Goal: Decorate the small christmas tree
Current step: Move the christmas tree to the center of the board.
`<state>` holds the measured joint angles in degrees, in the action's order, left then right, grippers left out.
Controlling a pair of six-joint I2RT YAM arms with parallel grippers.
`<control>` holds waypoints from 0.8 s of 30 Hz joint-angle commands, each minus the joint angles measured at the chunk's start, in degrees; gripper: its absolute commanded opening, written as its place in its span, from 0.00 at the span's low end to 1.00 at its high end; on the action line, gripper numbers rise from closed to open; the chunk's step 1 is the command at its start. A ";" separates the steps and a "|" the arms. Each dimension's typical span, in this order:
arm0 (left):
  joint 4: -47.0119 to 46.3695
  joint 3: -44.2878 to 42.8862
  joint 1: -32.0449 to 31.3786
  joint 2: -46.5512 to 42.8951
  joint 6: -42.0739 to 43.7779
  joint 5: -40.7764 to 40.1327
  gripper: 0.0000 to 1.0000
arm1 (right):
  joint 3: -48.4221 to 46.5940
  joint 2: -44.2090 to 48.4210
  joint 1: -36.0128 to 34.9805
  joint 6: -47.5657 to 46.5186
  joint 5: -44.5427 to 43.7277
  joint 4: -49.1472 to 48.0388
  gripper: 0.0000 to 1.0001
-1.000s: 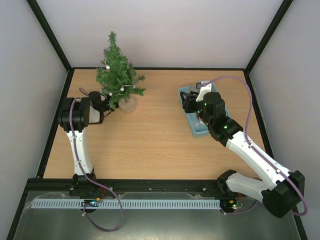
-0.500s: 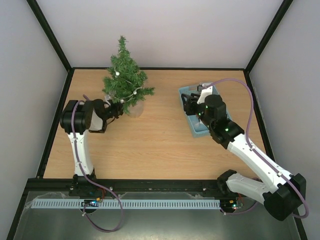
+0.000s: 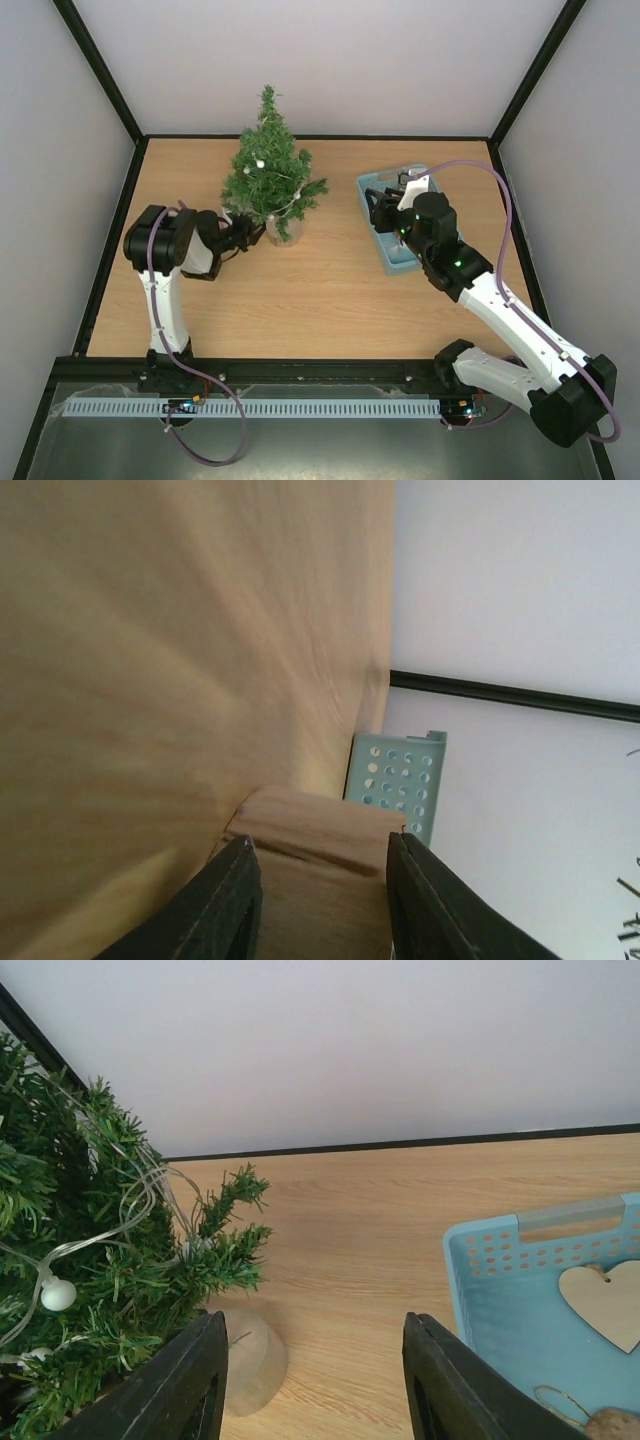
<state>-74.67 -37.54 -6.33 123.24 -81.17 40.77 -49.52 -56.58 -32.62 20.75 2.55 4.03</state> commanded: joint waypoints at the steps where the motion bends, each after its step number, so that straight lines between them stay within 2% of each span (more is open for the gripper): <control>1: -6.23 4.36 1.84 -3.32 -3.55 -0.09 0.37 | 0.52 0.59 -0.07 -0.45 -2.04 2.05 0.46; 4: -2.31 5.47 4.13 -7.80 -2.80 -0.08 0.39 | -0.14 -0.25 -0.06 -0.90 -3.94 3.66 0.48; 7: 7.44 5.95 6.97 -13.97 2.28 -0.86 0.40 | -1.10 -1.45 -0.07 -1.66 -6.38 5.51 0.49; 10: 19.03 6.54 10.55 -20.64 6.90 -3.07 0.42 | -2.77 -3.69 0.01 -2.78 -9.62 7.67 0.49; 13: 35.38 5.39 13.54 -27.01 13.99 -6.55 0.46 | -4.01 -6.59 0.49 -4.11 -13.58 8.58 0.49; 16: 57.49 0.08 15.36 -33.11 25.40 -14.05 0.59 | -4.47 -9.29 3.08 -4.58 -14.49 7.15 0.49; 18: 67.52 -2.92 15.78 -36.03 32.35 -18.89 0.64 | -4.86 -12.02 5.76 -4.63 -13.21 6.40 0.48; 21: 75.74 -4.55 16.12 -41.14 39.16 -22.95 0.76 | -5.65 -17.45 10.03 -4.89 -10.86 6.42 0.48; 24: 79.99 -4.44 16.17 -46.85 44.82 -24.36 0.84 | -6.55 -21.25 13.74 -4.52 -10.74 7.72 0.46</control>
<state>-10.31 -41.12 9.47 82.83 -49.52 22.02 -54.02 -73.97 -22.50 16.91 -7.90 10.00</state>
